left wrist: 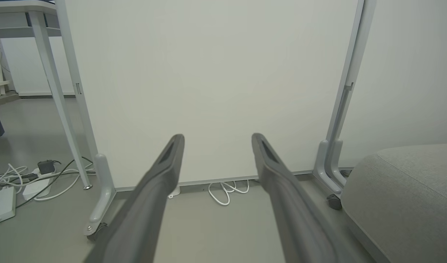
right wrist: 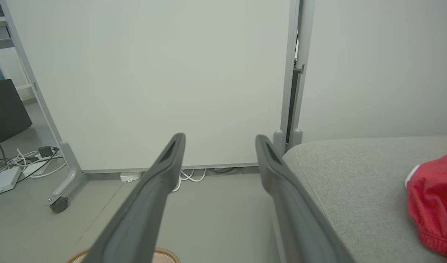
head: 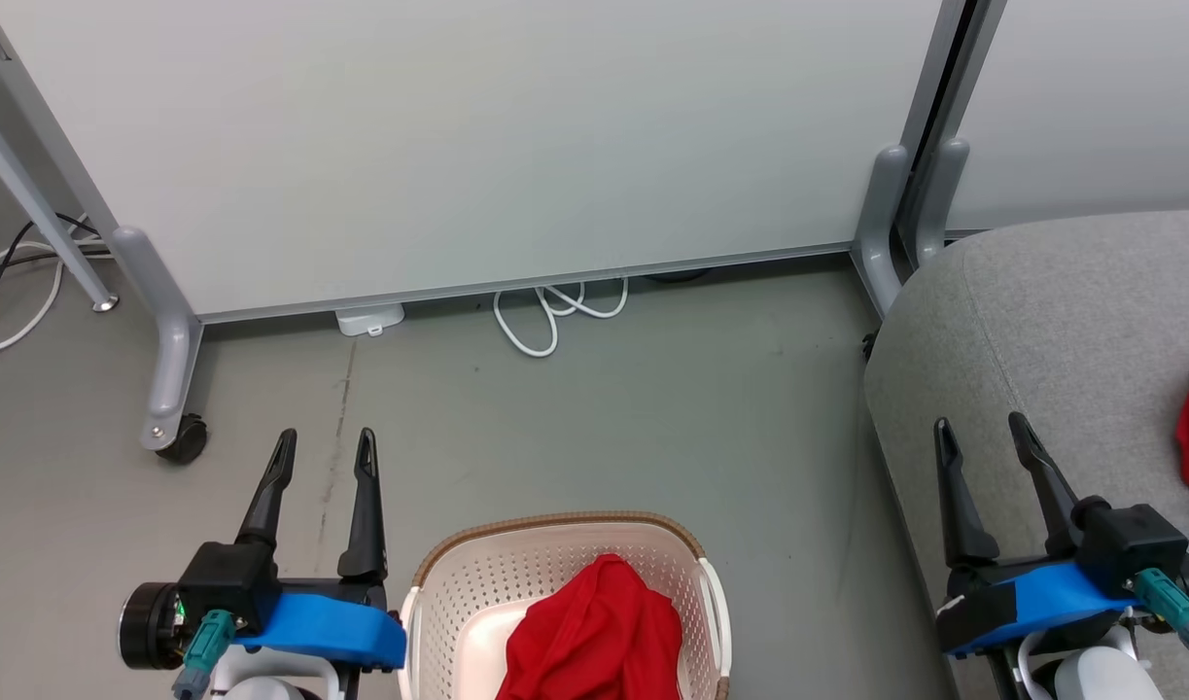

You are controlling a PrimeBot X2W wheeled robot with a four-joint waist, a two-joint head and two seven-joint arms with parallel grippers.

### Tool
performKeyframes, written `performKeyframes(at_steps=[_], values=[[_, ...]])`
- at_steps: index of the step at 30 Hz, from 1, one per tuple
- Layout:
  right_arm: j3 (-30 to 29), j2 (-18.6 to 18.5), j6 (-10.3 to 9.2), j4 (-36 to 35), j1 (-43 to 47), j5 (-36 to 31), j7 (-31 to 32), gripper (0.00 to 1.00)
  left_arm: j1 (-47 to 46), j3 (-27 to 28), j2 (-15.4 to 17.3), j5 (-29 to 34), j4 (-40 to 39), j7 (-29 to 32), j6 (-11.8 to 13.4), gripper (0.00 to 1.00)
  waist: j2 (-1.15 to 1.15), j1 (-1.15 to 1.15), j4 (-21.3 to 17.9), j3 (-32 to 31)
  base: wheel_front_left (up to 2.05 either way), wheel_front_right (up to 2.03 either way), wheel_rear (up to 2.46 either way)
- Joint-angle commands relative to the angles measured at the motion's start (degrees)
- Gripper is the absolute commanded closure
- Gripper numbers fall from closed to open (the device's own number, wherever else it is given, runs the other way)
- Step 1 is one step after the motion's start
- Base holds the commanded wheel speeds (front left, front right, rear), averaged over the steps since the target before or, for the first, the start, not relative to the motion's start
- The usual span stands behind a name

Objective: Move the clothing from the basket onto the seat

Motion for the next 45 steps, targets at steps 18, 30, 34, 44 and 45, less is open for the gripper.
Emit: performKeyframes(at_steps=[18,30,34,44,45], values=[[0.2,0.5,0.01,0.8,1.5,1.1,0.0,0.00,0.3,0.6,-0.1,-0.4,1.2,-0.2,-0.6,0.00,0.00,0.01,0.3,-0.4,0.00,0.00,0.00],[0.8,0.5,0.01,0.9,0.6,1.8,0.0,0.00,-1.3,-0.8,-0.1,0.3,2.1,-0.2,-1.0,0.00,0.00,0.01,-0.6,0.3,0.00,0.00,0.00],[0.9,0.5,0.01,0.3,-0.7,1.8,0.0,0.00,-3.2,-2.4,-0.1,0.7,3.5,-0.2,-1.1,0.00,0.00,0.01,-1.5,2.0,0.00,0.00,0.00],[0.8,0.4,0.01,-0.9,-4.8,1.7,0.0,0.00,-11.4,-7.7,0.7,2.5,9.7,-0.2,-1.7,0.00,0.00,0.01,-5.1,9.7,0.00,0.00,0.00],[0.8,0.4,0.01,-1.0,-5.3,1.7,0.0,0.00,-12.3,-8.4,0.9,2.6,10.3,-0.2,-1.7,0.00,0.00,0.01,-5.5,10.7,0.00,0.00,0.00]])
